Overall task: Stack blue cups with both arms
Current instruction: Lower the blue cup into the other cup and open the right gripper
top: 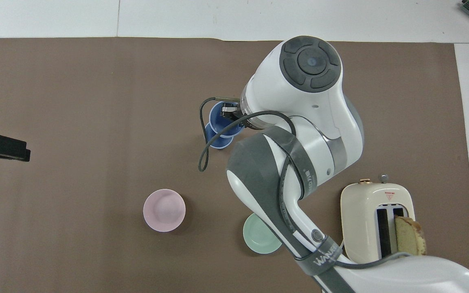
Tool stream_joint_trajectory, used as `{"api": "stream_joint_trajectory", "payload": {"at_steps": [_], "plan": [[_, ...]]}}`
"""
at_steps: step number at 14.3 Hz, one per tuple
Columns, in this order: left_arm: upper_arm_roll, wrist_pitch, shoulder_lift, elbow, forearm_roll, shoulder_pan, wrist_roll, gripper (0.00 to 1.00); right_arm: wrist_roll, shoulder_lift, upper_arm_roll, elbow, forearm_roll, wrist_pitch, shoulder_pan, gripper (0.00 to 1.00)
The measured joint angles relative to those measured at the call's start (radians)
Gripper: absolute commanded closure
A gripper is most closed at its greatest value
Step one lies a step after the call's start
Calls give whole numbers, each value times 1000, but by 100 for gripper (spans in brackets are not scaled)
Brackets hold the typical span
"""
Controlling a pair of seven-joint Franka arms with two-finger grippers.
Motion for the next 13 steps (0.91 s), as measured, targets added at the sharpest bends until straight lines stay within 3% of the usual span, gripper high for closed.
{"api": "stream_joint_trajectory", "payload": {"at_steps": [13], "plan": [[0, 0, 0, 0, 0, 0, 0, 0, 0, 69, 0, 1, 0, 60, 14, 100]]}}
